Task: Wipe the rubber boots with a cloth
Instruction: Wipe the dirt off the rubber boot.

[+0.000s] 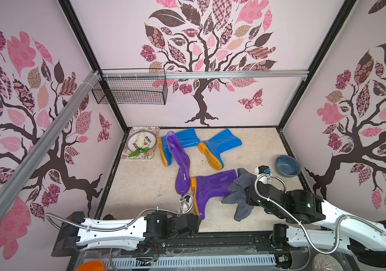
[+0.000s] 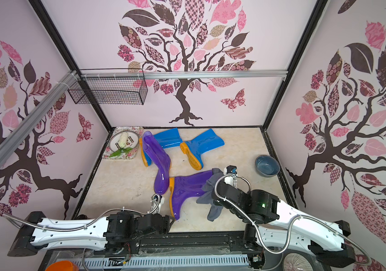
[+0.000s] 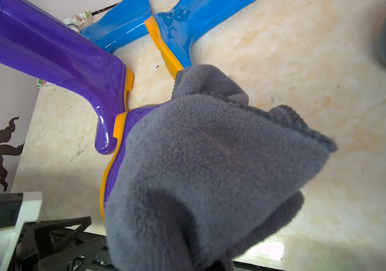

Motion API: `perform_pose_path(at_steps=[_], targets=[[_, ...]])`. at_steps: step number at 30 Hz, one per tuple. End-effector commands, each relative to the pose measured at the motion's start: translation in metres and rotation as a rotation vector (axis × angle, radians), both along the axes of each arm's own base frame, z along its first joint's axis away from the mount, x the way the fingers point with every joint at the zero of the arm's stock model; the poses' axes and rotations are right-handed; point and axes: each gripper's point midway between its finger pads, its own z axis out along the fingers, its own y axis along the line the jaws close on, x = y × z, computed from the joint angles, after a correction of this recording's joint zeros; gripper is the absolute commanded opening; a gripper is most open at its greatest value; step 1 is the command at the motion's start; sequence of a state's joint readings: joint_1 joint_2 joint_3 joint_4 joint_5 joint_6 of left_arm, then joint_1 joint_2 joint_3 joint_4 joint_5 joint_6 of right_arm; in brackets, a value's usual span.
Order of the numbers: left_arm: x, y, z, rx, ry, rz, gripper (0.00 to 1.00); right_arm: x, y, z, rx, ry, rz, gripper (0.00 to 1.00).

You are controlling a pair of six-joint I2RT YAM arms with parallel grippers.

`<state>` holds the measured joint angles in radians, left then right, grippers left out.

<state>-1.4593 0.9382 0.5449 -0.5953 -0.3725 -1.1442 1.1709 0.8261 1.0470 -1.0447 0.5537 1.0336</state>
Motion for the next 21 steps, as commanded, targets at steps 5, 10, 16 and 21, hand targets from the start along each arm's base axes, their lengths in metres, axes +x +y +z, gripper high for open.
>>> perform_pose_path(at_steps=[5,10,16,21], targets=[[0.011,-0.030,0.018,0.005,-0.051,0.005,0.78,-0.001,-0.027,0.033,-0.011,-0.076,-0.018,0.00],[0.015,-0.037,0.007,0.066,-0.070,-0.010,0.74,-0.004,-0.039,0.048,0.008,-0.101,-0.024,0.00],[0.018,-0.040,-0.014,0.135,-0.068,-0.017,0.58,-0.006,-0.042,0.055,0.040,-0.111,-0.012,0.00],[0.020,-0.043,-0.017,0.186,-0.079,-0.033,0.42,-0.007,-0.031,0.050,0.046,-0.099,0.024,0.00]])
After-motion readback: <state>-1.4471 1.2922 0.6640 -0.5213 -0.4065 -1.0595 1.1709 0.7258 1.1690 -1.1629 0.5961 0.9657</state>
